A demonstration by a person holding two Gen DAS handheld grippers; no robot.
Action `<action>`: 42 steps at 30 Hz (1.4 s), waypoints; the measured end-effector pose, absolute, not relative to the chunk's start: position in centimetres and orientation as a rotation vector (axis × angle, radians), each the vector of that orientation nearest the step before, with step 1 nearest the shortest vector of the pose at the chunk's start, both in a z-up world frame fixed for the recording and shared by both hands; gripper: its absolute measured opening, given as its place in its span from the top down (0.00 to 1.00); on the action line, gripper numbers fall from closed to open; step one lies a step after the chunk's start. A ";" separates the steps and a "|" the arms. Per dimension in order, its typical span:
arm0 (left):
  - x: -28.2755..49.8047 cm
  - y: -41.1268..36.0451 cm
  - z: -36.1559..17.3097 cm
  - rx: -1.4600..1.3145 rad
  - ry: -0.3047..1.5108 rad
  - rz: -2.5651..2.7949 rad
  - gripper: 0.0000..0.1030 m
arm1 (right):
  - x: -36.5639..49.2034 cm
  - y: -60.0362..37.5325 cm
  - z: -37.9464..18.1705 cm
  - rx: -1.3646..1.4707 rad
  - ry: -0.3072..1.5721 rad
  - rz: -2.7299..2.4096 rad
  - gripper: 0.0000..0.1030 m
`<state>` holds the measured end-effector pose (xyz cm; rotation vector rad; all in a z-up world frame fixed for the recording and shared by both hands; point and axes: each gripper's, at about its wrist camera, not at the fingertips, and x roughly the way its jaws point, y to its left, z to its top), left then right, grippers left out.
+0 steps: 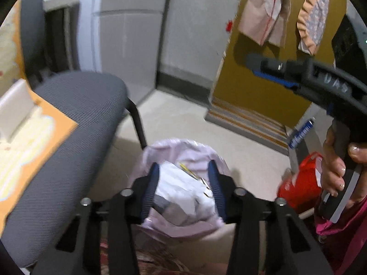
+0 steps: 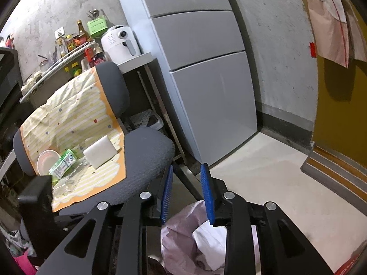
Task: Collect trash
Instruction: 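Move both open tools back over the chair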
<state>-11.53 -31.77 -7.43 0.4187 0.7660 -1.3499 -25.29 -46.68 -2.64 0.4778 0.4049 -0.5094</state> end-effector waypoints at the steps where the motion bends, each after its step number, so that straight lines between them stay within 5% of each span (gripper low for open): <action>1: -11.4 -31.4 -7.0 0.406 0.745 -1.333 0.70 | -25.0 -46.4 -2.4 0.470 0.404 -0.503 0.73; 6: -10.2 -28.3 -5.3 0.351 0.674 -1.204 0.94 | -23.4 -44.7 -1.7 0.439 0.406 -0.457 0.73; 12: -7.6 -24.5 -3.8 0.278 0.667 -1.058 0.93 | -20.4 -42.5 -1.2 0.426 0.420 -0.369 0.71; 15: -6.0 -22.0 -3.3 0.252 0.660 -0.983 0.78 | -18.2 -40.8 -0.7 0.396 0.430 -0.308 0.66; 27: 1.1 -11.2 -1.2 0.174 0.598 -0.577 0.44 | -8.1 -33.7 -0.8 0.297 0.511 -0.047 0.52; 38: 5.7 -5.9 -2.2 0.109 0.645 -0.427 0.38 | 0.5 -31.5 -2.0 0.203 0.546 -0.090 0.31; 42: 6.8 -5.7 -2.6 0.092 0.656 -0.419 0.38 | 5.5 -31.7 -2.9 0.193 0.601 -0.169 0.31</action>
